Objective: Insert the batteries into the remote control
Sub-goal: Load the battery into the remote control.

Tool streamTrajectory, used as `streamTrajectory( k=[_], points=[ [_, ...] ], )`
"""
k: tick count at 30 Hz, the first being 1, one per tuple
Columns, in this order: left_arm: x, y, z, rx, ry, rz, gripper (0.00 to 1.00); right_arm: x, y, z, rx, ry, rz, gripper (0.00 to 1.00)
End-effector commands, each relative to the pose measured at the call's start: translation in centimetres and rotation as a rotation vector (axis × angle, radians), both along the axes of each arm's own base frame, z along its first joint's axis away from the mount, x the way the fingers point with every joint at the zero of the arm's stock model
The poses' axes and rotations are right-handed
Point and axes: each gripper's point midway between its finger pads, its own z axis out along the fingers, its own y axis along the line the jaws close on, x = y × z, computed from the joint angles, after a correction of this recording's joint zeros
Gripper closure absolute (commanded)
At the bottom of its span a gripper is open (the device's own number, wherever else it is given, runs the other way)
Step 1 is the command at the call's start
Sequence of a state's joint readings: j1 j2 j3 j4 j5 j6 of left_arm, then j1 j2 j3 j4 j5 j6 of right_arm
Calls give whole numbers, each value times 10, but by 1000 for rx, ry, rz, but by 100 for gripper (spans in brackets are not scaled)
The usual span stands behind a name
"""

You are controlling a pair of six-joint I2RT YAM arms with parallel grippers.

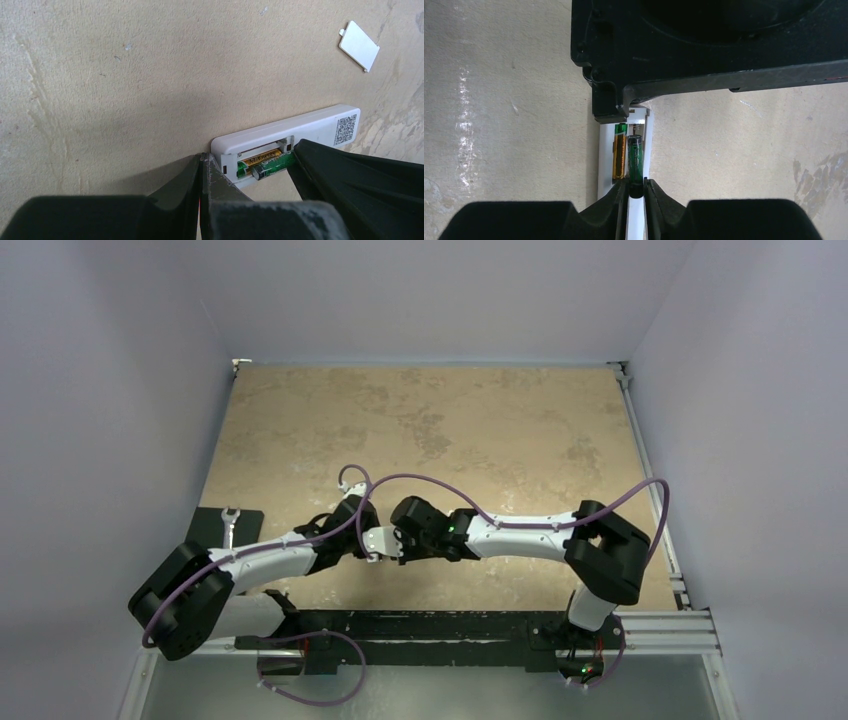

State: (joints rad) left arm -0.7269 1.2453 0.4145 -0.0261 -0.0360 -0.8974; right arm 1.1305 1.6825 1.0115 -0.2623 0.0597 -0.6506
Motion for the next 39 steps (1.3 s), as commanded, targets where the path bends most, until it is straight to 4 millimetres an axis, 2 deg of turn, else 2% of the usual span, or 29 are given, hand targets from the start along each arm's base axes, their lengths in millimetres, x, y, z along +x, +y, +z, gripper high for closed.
streamTrajectory(
  k=[1,12,27,34,39],
  points=[
    [-11,7,-15,59,33,-33,100,21,12,11,82,-27,-83,75],
    [-12,8,-16,64,37,-30,100,20,10,16,93,-23,-99,72],
    [-11,8,-16,68,40,-32,100,8,0,65,309,-20,-162,68],
    [-11,7,-15,65,39,-33,100,16,-7,89,445,1,-314,66],
    [-11,7,-15,66,42,-36,100,36,-18,94,539,61,-546,61]
  ],
)
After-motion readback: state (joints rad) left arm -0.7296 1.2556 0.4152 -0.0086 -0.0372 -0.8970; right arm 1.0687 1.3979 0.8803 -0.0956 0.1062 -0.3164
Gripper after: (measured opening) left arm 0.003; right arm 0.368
